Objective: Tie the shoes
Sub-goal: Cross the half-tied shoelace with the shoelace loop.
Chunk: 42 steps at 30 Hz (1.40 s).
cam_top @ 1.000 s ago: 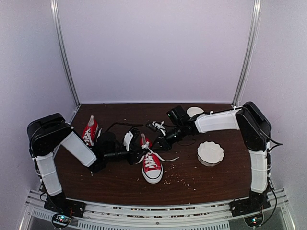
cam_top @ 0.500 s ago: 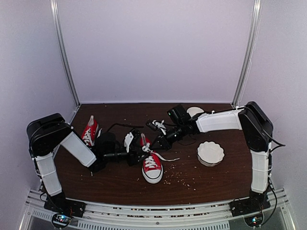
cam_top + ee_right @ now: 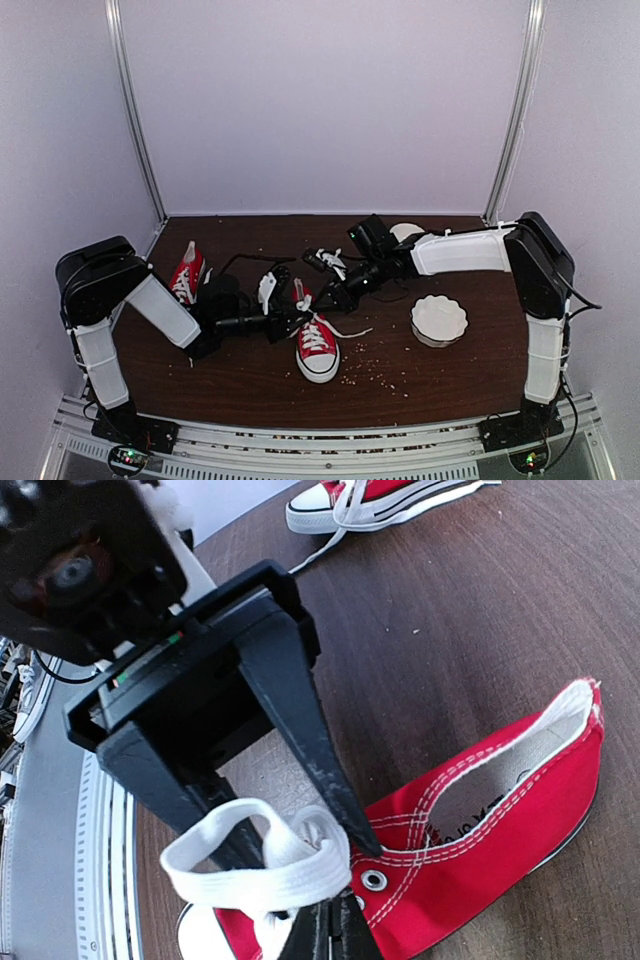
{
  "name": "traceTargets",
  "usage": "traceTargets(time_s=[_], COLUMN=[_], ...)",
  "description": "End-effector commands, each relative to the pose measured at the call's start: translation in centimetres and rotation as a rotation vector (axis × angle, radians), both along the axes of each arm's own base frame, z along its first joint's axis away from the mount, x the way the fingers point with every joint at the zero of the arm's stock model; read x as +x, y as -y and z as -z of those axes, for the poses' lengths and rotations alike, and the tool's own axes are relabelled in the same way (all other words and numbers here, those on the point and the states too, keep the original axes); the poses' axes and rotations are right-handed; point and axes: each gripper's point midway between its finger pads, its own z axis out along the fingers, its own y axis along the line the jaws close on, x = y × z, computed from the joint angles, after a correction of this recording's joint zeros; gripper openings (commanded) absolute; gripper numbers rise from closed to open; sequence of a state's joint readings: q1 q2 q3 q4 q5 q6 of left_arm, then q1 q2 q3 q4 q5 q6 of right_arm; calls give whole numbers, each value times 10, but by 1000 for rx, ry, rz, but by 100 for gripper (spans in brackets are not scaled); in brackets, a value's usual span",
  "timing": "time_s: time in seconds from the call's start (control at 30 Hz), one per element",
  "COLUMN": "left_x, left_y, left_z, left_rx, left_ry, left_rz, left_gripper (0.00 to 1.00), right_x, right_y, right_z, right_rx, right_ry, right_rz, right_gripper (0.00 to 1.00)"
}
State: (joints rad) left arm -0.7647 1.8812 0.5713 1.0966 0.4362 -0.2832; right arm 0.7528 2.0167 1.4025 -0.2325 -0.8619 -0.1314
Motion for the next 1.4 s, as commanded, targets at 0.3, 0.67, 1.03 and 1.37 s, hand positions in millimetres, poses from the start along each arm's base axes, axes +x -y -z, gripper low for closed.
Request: traceTargets(time_s=[0.3, 0.67, 1.03, 1.37], left_x=[20, 20, 25, 24], left_y=[-5, -3, -8, -9], left_z=[5, 10, 3, 1], left_rx=[35, 45, 27, 13], left_ry=[19, 18, 78, 89], left_rz=[-91, -79, -121, -121], left_gripper=[14, 0, 0, 0], right_x=[-4, -13, 30, 29], right_y=[0, -5, 17, -13], right_z=[-24, -31, -46, -8], right_rx=[15, 33, 135, 112], right_ry=[69, 79, 47, -34], right_rz=[-12, -60, 116, 18], right_gripper=[0, 5, 30, 11])
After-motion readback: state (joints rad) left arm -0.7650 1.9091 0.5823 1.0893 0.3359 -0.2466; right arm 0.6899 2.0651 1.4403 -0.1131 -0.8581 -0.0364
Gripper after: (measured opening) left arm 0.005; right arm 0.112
